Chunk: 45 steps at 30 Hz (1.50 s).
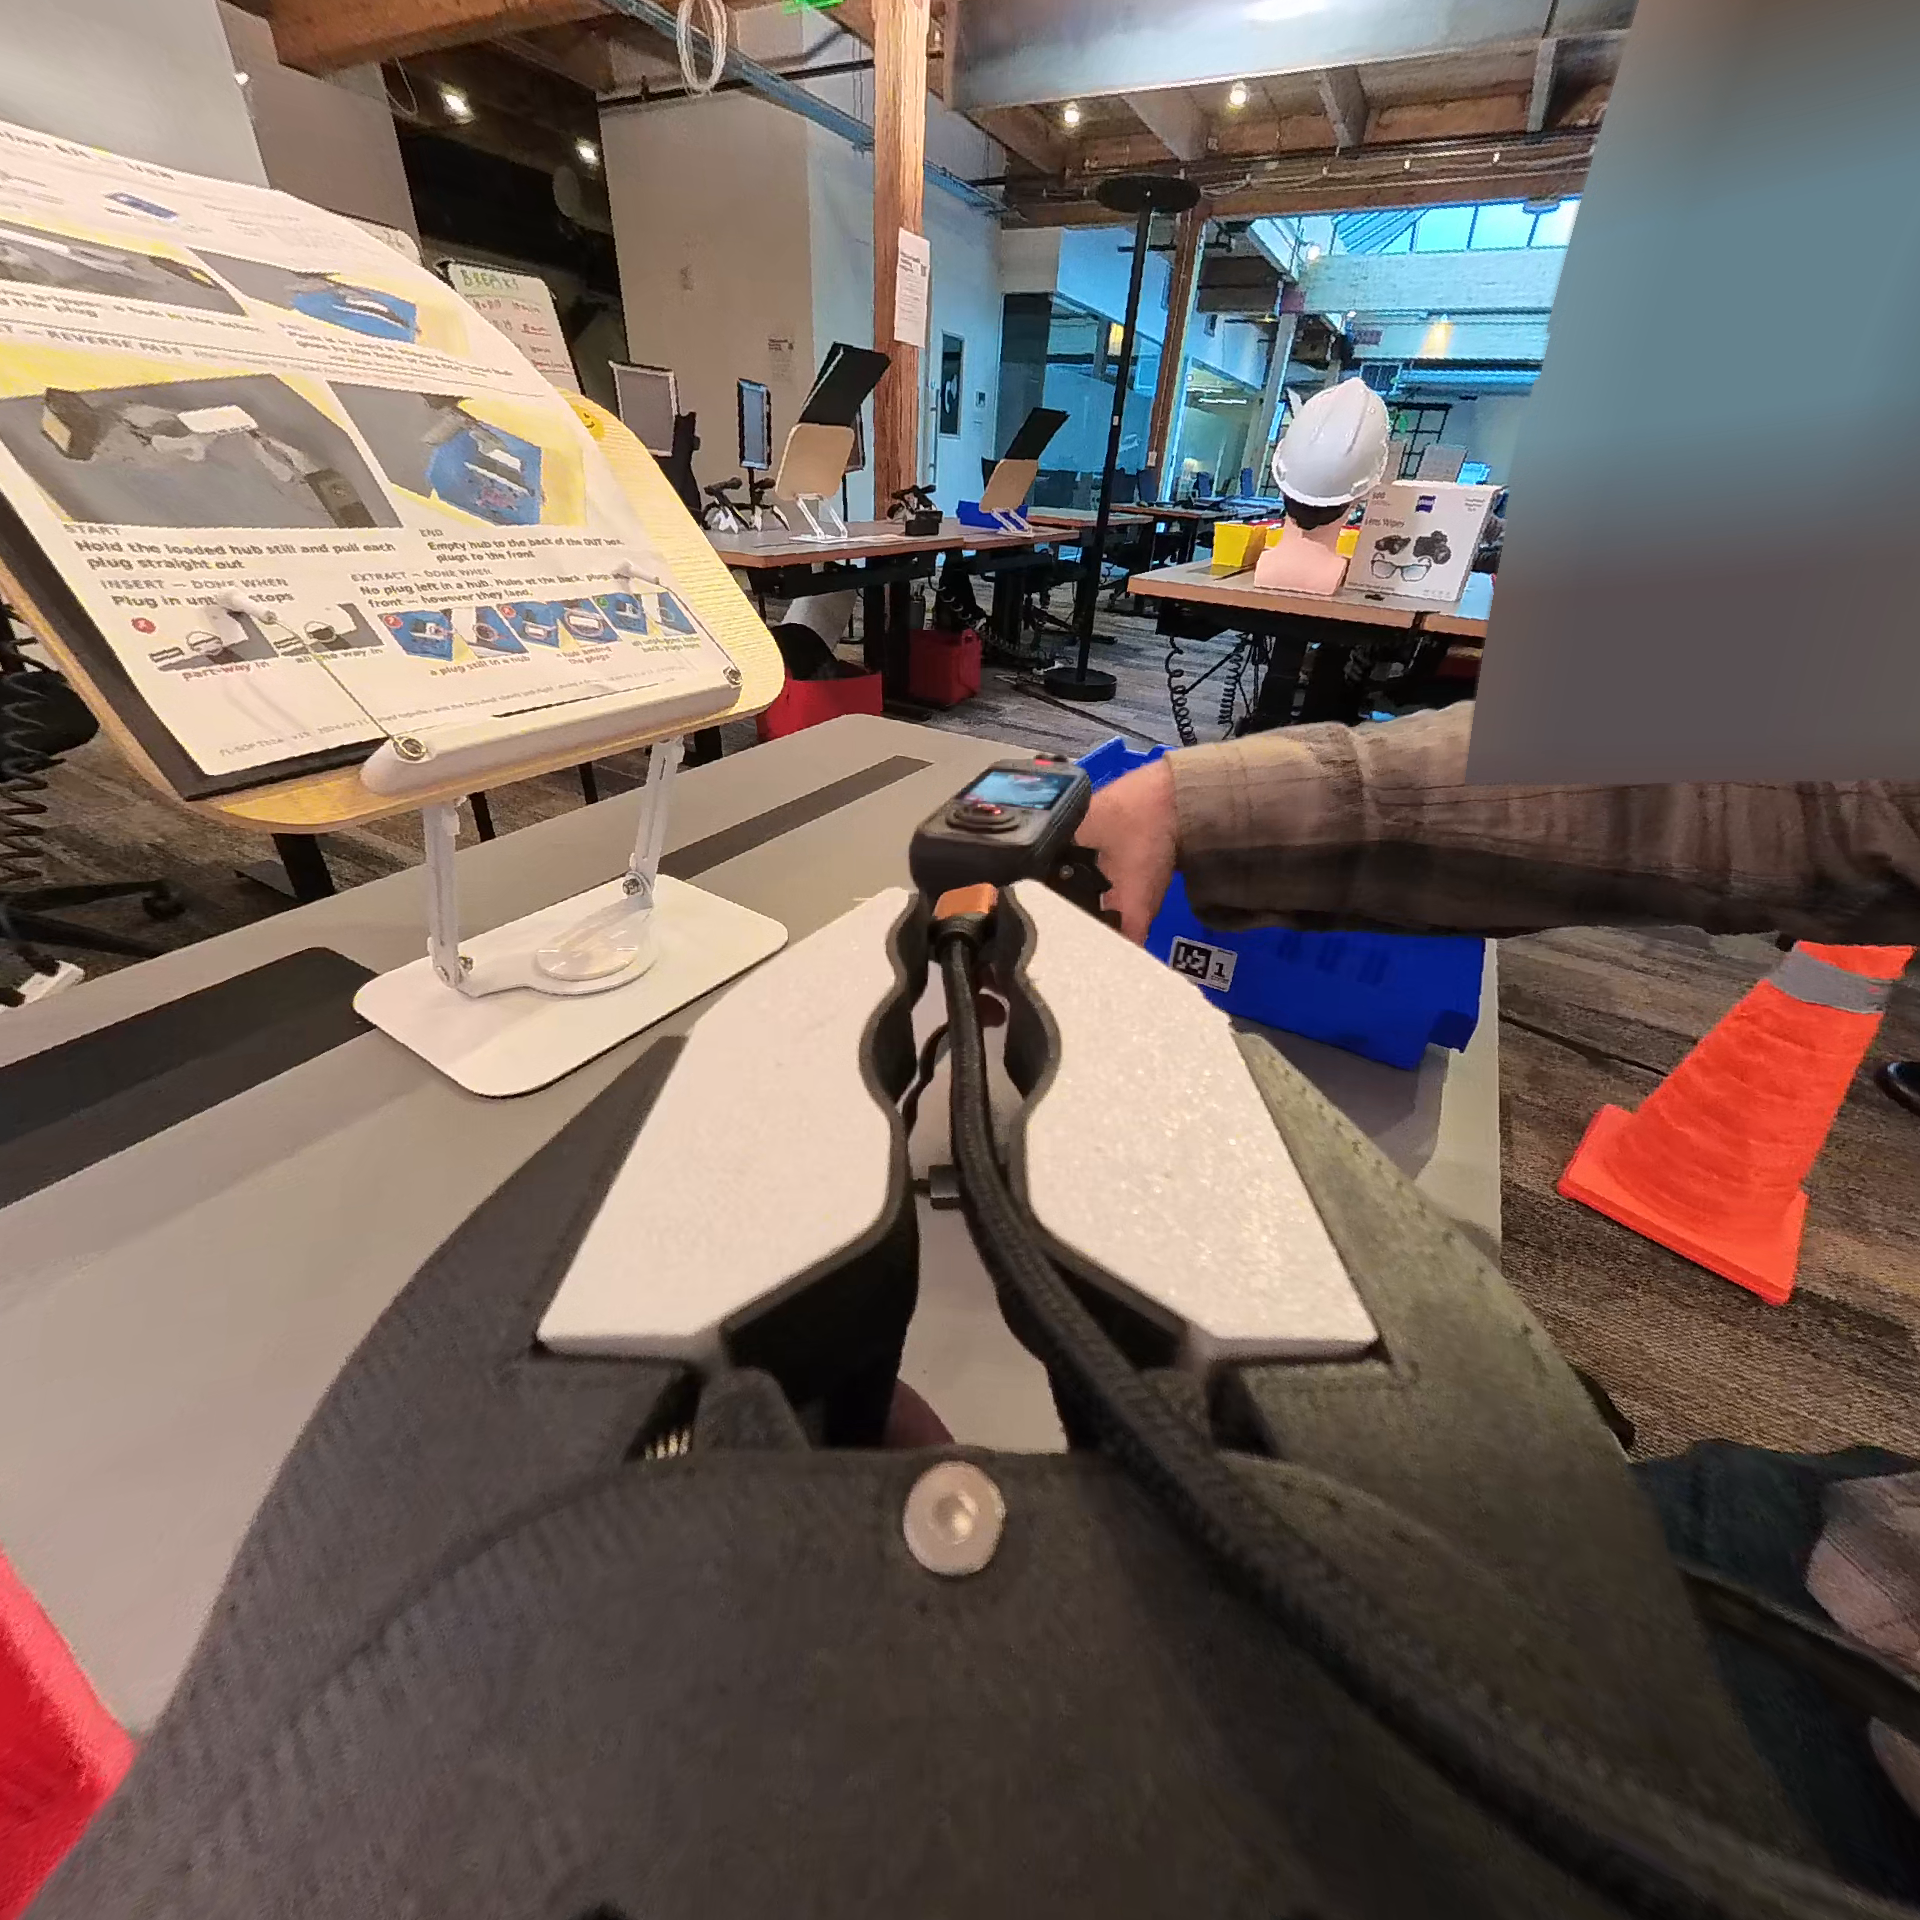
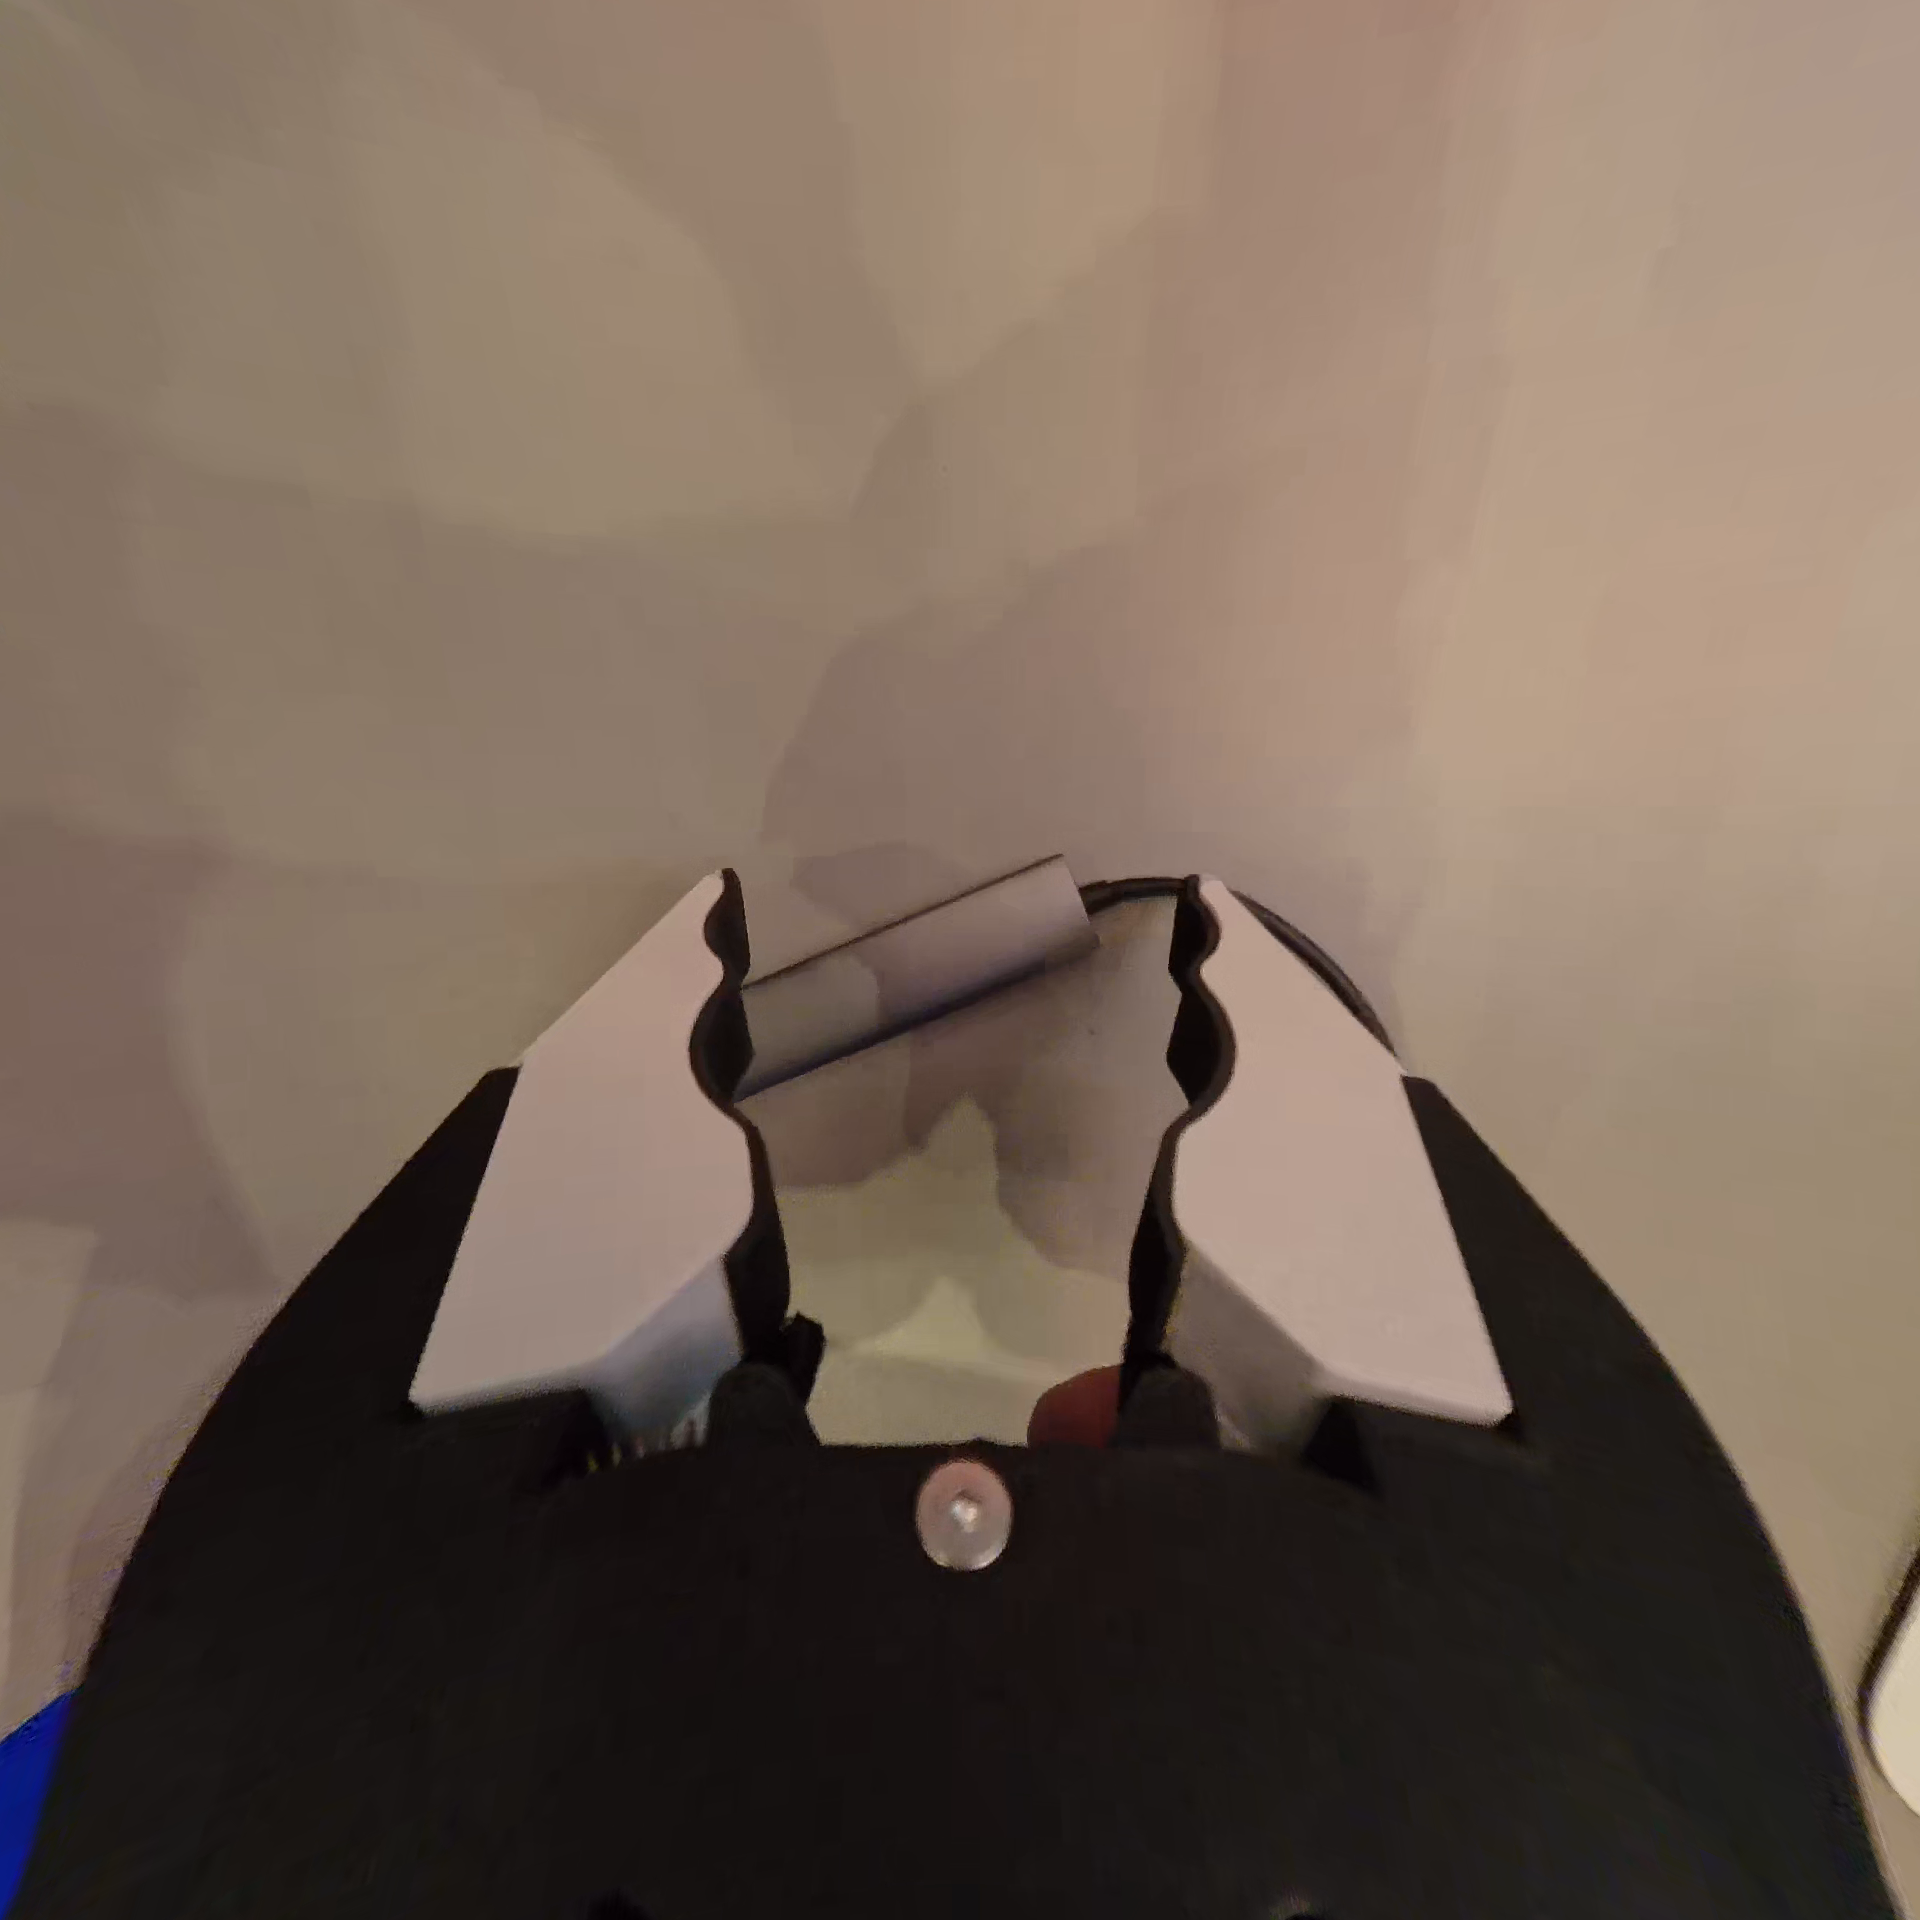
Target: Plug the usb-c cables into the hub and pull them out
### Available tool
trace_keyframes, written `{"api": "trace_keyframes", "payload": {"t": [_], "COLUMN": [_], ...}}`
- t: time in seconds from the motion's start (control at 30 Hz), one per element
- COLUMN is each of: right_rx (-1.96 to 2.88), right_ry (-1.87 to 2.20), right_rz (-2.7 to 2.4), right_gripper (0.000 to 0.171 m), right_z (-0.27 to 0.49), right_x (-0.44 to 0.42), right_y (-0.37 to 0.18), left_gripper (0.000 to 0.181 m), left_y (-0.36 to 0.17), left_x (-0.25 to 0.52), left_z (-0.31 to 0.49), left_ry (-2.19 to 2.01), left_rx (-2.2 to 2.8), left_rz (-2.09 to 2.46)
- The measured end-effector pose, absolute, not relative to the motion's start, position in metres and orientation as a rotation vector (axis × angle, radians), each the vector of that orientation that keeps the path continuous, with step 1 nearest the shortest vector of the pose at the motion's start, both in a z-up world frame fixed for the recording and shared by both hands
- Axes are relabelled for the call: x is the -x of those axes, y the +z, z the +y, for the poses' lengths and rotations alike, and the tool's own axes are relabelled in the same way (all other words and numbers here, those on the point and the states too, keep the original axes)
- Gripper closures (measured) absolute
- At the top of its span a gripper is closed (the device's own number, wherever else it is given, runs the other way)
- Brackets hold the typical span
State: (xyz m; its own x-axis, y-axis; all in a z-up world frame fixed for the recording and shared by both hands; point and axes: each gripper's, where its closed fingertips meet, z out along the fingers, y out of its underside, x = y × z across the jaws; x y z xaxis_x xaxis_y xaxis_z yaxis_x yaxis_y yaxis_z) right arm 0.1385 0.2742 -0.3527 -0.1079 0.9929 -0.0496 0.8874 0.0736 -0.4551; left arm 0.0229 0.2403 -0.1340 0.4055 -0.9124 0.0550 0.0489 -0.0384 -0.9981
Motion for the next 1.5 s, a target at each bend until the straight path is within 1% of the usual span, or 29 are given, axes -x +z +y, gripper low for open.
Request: {"api": "trace_keyframes", "payload": {"t": [0.53, 0.8, 0.87, 1.0, 1.1, 1.17, 1.23, 1.33, 1.5], "right_rx": [1.937, 2.072, 2.098, 2.174, 2.199, 2.125, 2.022, 1.913, 1.76], "right_ry": [0.688, 0.843, 0.858, 0.911, 0.862, 0.831, 0.7, 0.457, 0.27], "right_rz": [-1.932, -1.789, -1.791, -1.825, -1.916, -1.969, -2.054, -2.203, -2.374], "right_gripper": [0.094, 0.094, 0.096, 0.093, 0.09, 0.092, 0.096, 0.104, 0.107], "right_z": [0.283, 0.278, 0.276, 0.27, 0.27, 0.268, 0.271, 0.28, 0.28], "right_x": [-0.137, -0.136, -0.138, -0.144, -0.149, -0.146, -0.149, -0.164, -0.176], "right_y": [-0.358, -0.354, -0.353, -0.35, -0.349, -0.342, -0.337, -0.344, -0.354], "left_gripper": [0.17, 0.17, 0.17, 0.17, 0.171, 0.17, 0.17, 0.17, 0.17], "left_y": [-0.134, -0.13, -0.13, -0.129, -0.129, -0.128, -0.127, -0.129, -0.132], "left_x": [-0.022, -0.02, -0.02, -0.022, -0.022, -0.022, -0.02, -0.021, -0.022], "left_z": [0.24, 0.239, 0.239, 0.237, 0.237, 0.237, 0.237, 0.239, 0.237], "left_ry": [-0.948, -0.946, -0.948, -0.949, -0.949, -0.946, -0.946, -0.951, -0.946], "left_rx": [1.383, 1.375, 1.374, 1.371, 1.37, 1.369, 1.368, 1.372, 1.376], "left_rz": [0.843, 0.842, 0.842, 0.849, 0.851, 0.852, 0.848, 0.845, 0.857]}}
